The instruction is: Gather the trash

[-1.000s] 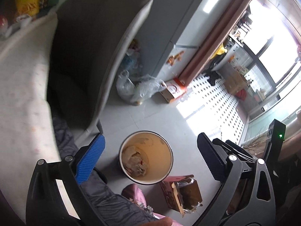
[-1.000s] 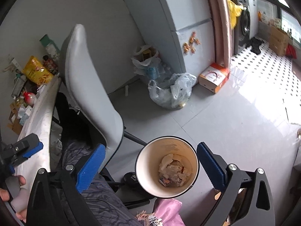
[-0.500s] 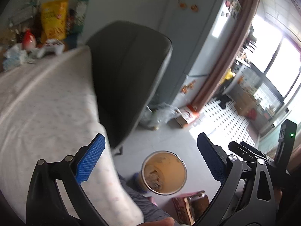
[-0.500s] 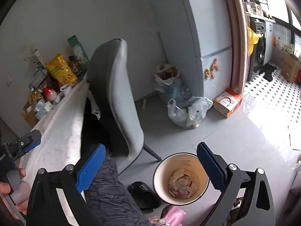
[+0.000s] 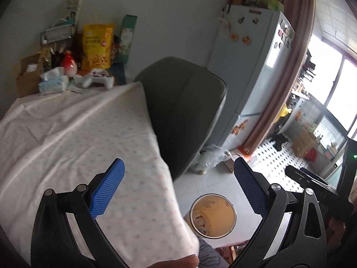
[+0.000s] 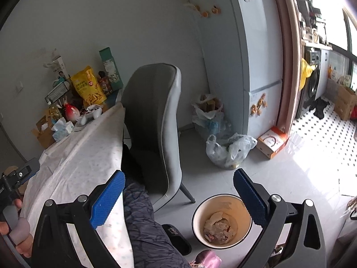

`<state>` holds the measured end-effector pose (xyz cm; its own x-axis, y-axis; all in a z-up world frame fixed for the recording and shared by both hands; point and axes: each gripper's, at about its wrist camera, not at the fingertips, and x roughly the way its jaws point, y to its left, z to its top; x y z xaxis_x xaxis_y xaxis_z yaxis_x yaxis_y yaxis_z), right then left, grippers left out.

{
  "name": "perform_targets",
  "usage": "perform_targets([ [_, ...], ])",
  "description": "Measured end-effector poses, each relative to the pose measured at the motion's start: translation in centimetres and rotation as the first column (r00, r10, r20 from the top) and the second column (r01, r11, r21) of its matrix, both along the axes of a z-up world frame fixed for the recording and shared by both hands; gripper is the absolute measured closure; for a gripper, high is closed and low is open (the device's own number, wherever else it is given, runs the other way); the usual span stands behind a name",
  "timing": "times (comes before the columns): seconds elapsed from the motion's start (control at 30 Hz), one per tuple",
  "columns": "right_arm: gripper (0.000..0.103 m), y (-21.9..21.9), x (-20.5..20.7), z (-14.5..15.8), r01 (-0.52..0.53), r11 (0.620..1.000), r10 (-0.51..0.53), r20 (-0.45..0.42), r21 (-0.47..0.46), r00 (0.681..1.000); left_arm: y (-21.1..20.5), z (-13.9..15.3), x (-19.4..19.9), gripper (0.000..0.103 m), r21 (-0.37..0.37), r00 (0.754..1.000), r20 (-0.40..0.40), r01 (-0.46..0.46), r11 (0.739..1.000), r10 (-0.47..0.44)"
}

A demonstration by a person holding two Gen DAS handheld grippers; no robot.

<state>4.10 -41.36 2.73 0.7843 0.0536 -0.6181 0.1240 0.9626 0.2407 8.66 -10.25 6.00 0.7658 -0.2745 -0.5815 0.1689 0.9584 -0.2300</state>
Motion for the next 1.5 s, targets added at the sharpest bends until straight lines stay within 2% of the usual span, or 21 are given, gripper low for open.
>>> perform_targets([
  [0.47, 0.007, 6.4, -3.3, 5.5, -0.034, 0.997, 0.042, 0.113, -0.069, 0.993, 6.0, 3.5, -5.4, 0.006, 0.013, 0.989, 0.089, -0.119, 0.993, 0.118],
  [0.6, 0.007, 7.3, -5.1, 6.5, 0.013, 0.999, -0.006, 0.131, -0.053, 0.991, 7.3, 4.1, -7.4, 0.006, 0.023, 0.985, 0.110, -0.133, 0.991, 0.130],
  [0.93, 0.007, 10.1, -7.7, 8.0, -0.069, 0.995, 0.081, 0.177, -0.075, 0.981, 10.0, 4.2, -11.3, 0.006, 0.040, 0.974, 0.129, -0.192, 0.981, 0.186],
  [1.13, 0.007, 10.8, -9.1, 7.6, -0.076, 0.995, 0.087, 0.207, -0.060, 0.975, 10.5, 3.7, -13.0, 0.006, 0.078, 0.969, 0.141, -0.215, 0.973, 0.203],
  [1.5, 0.007, 12.0, -9.5, 5.4, -0.107, 0.993, 0.114, 0.168, -0.048, 0.979, 9.5, 2.1, -14.2, 0.006, 0.111, 0.972, 0.121, -0.215, 0.970, 0.201],
])
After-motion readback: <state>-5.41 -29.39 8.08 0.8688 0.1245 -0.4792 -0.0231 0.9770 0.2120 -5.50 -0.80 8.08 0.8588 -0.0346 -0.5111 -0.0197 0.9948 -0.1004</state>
